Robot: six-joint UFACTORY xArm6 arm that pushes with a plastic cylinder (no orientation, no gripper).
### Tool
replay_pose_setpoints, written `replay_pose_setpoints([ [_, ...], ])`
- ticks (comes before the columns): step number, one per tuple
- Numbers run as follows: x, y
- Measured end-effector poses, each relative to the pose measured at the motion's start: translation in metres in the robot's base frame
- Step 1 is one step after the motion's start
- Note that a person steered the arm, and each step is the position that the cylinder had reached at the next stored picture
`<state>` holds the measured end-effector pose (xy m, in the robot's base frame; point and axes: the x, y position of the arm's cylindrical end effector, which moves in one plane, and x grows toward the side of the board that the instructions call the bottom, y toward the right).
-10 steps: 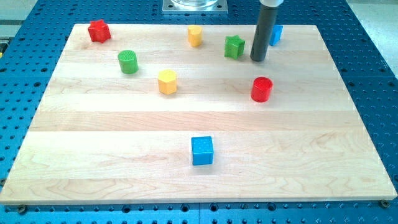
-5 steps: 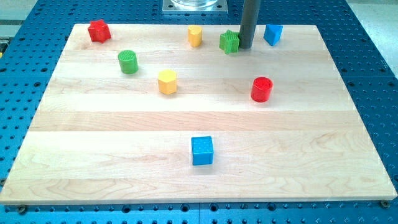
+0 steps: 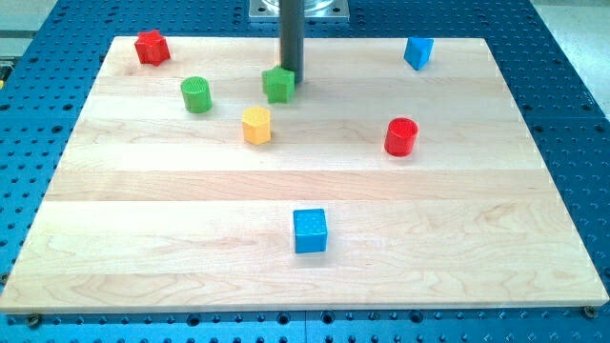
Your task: Place the green circle at the center left side of the board
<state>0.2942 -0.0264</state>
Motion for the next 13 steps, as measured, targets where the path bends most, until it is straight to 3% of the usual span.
replay_pose_setpoints([
  [1,-0.024,-0.018],
  [2,-0.021,-0.061],
  [4,0.098,-0.158],
  [5,0.067,-0.131],
  [6,0.061,-0.182],
  [7,0.11,-0.223],
  [9,0.115,-0.218],
  [11,0.089,-0.134],
  [13,0.023,-0.071],
])
